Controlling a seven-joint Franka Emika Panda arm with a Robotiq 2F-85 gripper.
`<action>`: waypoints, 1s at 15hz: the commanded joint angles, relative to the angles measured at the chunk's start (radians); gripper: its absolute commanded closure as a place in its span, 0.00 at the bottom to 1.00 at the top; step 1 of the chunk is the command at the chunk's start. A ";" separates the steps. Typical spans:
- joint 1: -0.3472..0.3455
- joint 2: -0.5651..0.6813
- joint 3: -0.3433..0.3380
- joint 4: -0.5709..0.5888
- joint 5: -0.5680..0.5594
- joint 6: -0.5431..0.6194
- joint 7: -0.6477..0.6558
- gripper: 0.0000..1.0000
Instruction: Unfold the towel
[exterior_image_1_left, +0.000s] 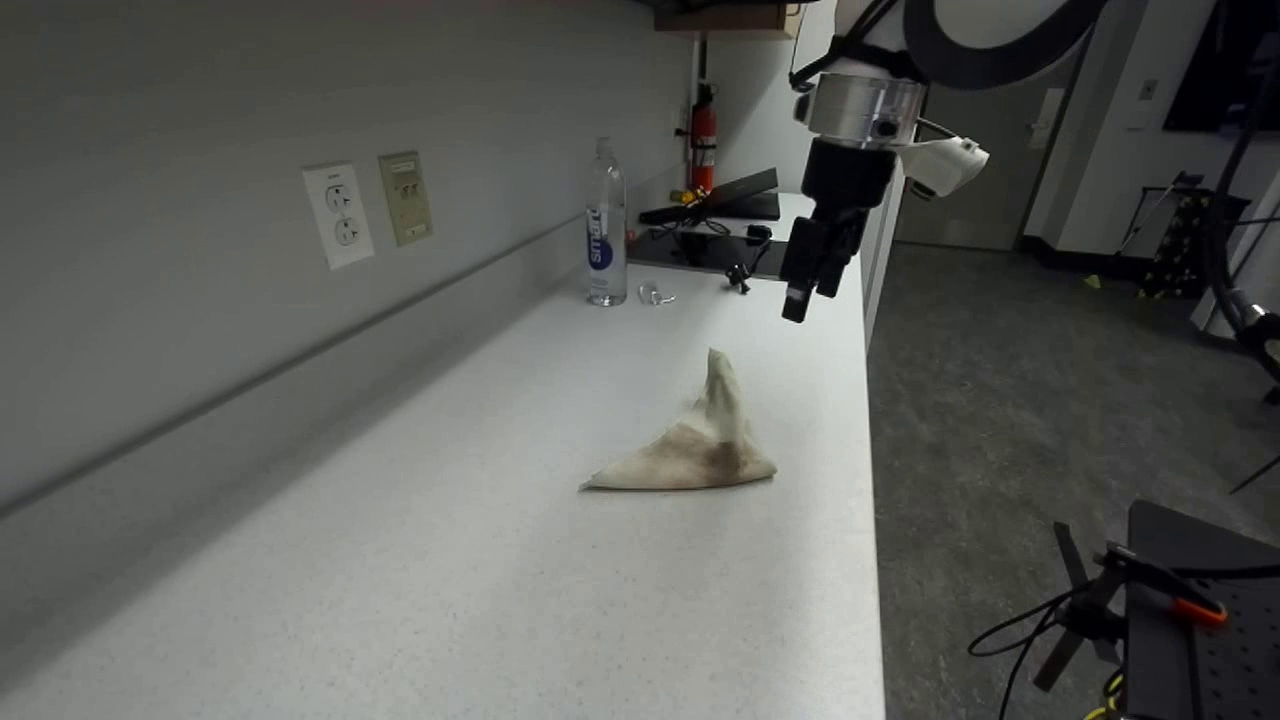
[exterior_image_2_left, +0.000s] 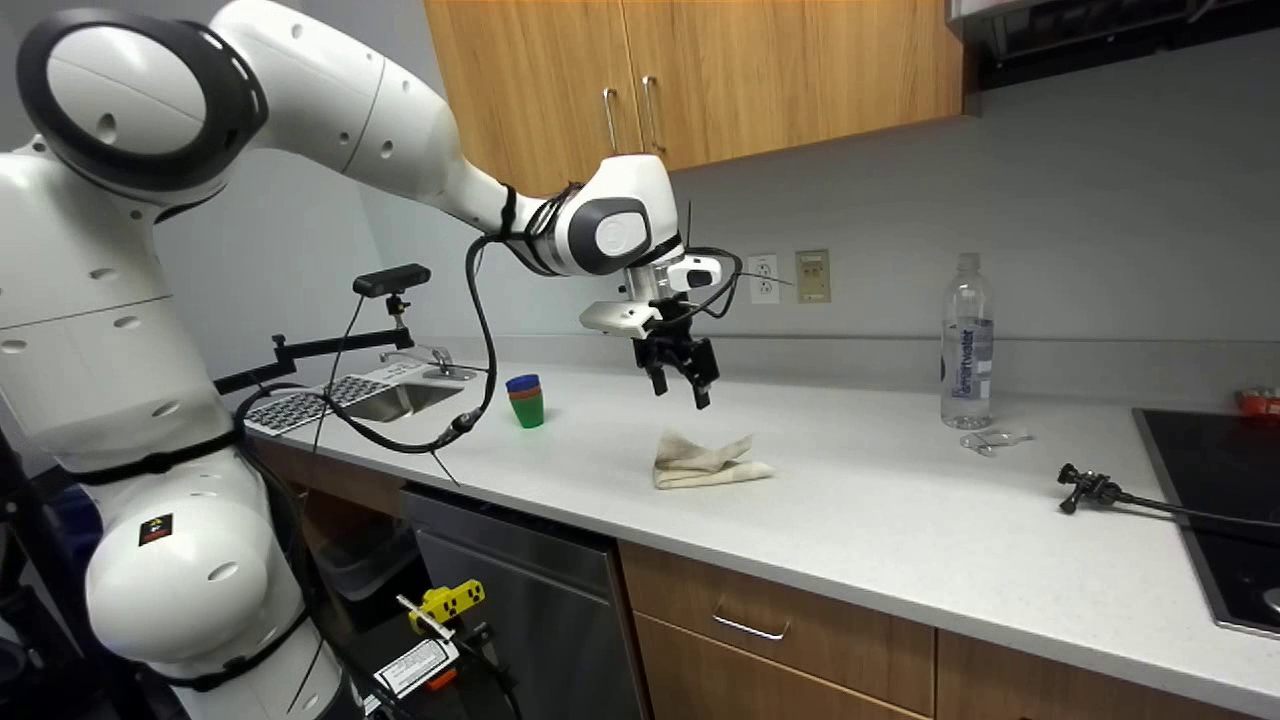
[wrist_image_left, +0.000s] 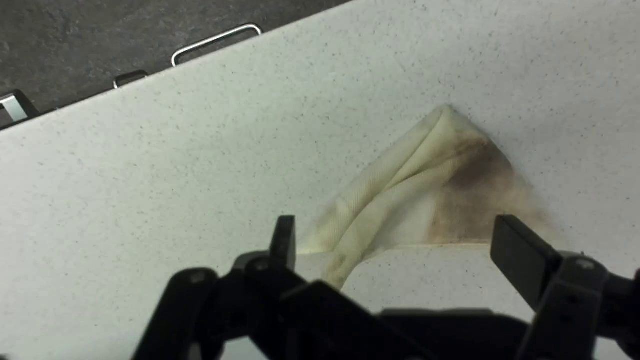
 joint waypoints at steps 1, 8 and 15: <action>-0.003 0.016 0.005 0.015 0.000 -0.002 0.000 0.00; -0.004 0.061 0.002 0.034 -0.030 0.054 0.042 0.00; -0.003 0.173 -0.011 0.058 -0.075 0.224 0.065 0.00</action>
